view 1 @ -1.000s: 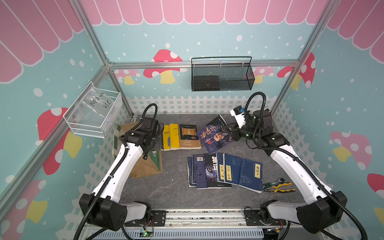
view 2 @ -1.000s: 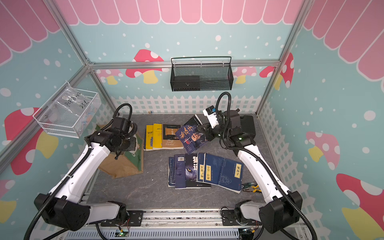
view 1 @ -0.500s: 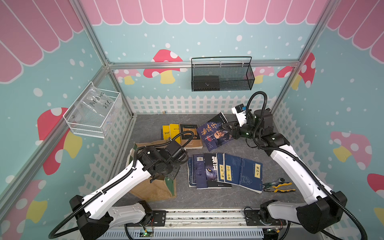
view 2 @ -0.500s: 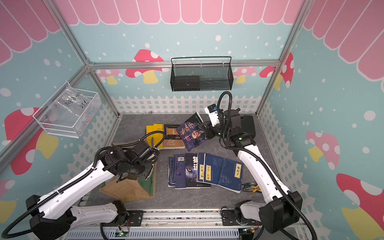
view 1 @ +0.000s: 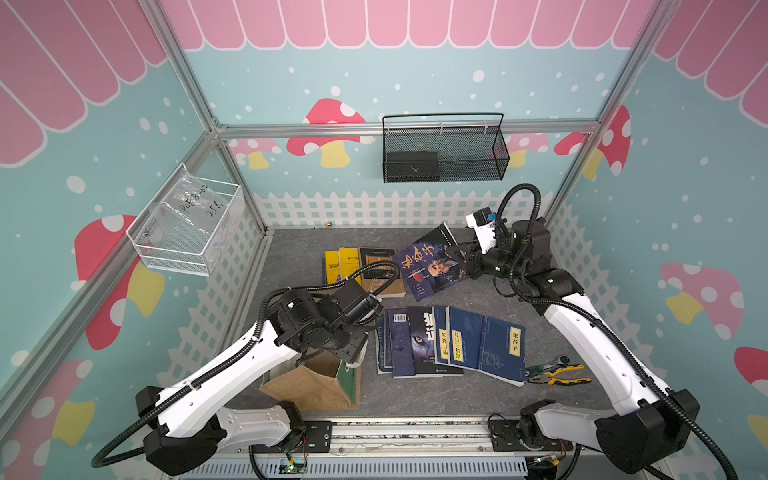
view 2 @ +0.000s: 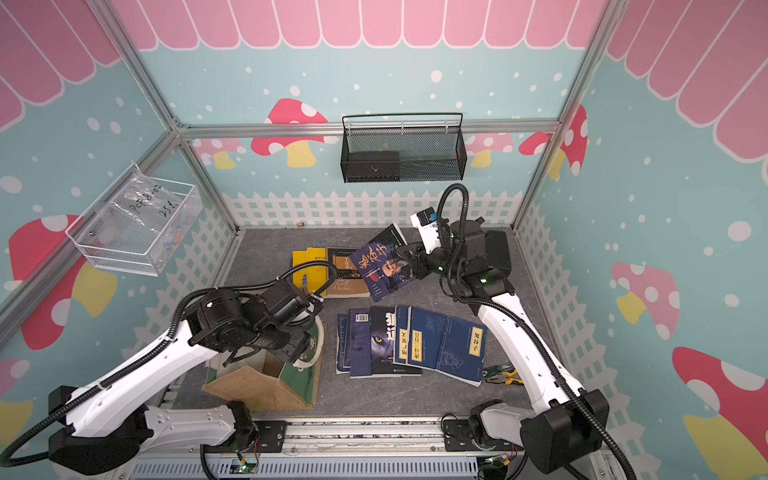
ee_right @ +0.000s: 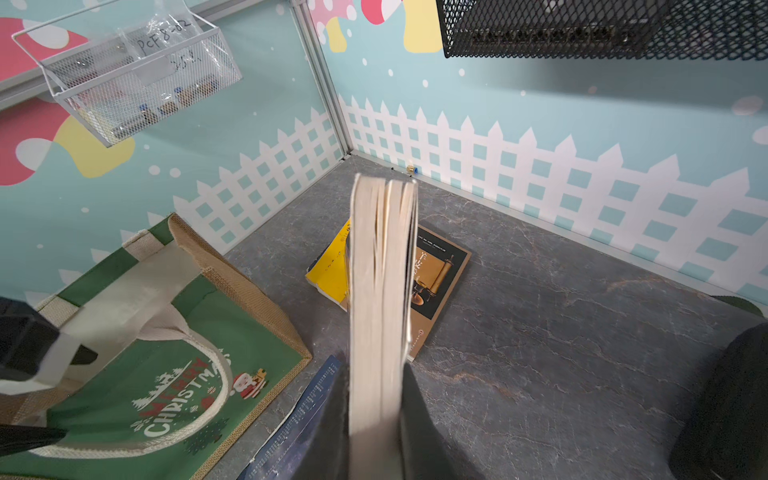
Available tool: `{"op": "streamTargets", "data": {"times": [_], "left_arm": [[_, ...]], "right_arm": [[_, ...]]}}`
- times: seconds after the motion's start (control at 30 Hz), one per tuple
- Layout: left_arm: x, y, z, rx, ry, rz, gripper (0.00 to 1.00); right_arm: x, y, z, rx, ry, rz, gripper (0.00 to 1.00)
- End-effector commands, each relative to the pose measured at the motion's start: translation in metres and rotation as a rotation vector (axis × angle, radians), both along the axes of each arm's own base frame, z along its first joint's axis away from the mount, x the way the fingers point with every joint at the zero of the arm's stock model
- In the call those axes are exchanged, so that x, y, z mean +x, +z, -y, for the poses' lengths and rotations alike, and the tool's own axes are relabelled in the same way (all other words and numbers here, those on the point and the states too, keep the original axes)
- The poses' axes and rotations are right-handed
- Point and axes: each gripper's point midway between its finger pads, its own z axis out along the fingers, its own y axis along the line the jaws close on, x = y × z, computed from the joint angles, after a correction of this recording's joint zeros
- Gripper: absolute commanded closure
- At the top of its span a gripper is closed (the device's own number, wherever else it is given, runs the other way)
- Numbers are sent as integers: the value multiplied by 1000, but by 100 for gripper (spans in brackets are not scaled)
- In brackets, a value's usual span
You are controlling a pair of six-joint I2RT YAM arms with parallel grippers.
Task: Put the books into the canvas bag
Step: Move the canvas bag to the center of the board, then pick up the canvas bag from the center of the board.
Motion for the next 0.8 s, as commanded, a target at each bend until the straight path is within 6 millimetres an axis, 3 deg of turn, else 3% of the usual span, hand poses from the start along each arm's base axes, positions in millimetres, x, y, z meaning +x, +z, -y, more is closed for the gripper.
{"op": "streamTargets", "data": {"times": [0.0, 0.07, 0.17, 0.43, 0.77], "left_arm": [[13, 42, -3, -101, 36, 148, 22], [25, 58, -17, -144, 127, 192, 18], [45, 69, -58, -191, 346, 224, 18], [54, 51, -155, -55, 795, 264, 21], [59, 3, -193, -57, 1020, 246, 27]], "right_arm": [[-6, 38, -11, 37, 89, 149, 100], [-16, 48, -20, 40, 157, 198, 100], [-27, 63, -35, 36, 206, 254, 100], [-27, 70, -41, 43, 221, 268, 100], [-32, 73, -42, 55, 237, 273, 100]]}}
